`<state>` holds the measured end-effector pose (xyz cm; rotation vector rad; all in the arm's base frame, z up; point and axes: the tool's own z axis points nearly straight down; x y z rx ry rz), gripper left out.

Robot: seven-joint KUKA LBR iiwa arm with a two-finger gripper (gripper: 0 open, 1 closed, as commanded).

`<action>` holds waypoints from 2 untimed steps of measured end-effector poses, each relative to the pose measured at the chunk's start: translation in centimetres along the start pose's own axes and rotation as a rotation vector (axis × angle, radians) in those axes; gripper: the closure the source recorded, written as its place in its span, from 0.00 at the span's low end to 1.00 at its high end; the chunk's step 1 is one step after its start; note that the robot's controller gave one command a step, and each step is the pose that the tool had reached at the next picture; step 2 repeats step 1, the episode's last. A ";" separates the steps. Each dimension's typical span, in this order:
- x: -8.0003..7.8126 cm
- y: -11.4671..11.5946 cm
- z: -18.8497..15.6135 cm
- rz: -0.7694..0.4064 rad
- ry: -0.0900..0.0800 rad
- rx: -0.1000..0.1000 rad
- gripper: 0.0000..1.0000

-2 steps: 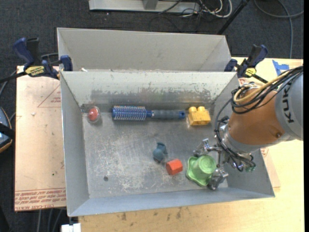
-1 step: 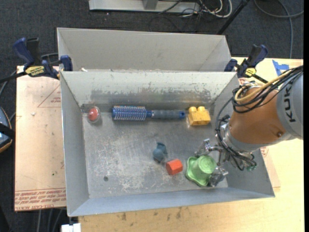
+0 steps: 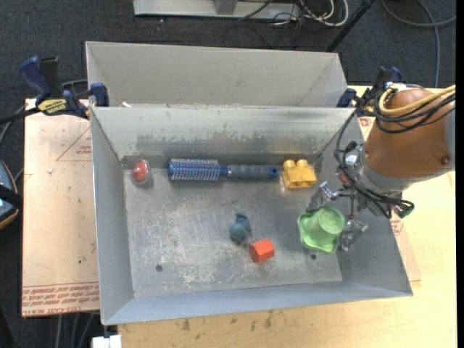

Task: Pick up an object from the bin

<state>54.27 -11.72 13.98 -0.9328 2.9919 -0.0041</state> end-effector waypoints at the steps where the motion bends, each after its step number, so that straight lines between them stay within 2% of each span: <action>1: -0.2 0.1 -12.6 0.031 -0.002 0.003 1.00; 2: -0.2 0.1 -12.6 0.031 -0.002 0.003 1.00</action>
Offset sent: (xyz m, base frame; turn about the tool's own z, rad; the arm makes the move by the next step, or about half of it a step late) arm -0.0019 0.0011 0.1212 0.0284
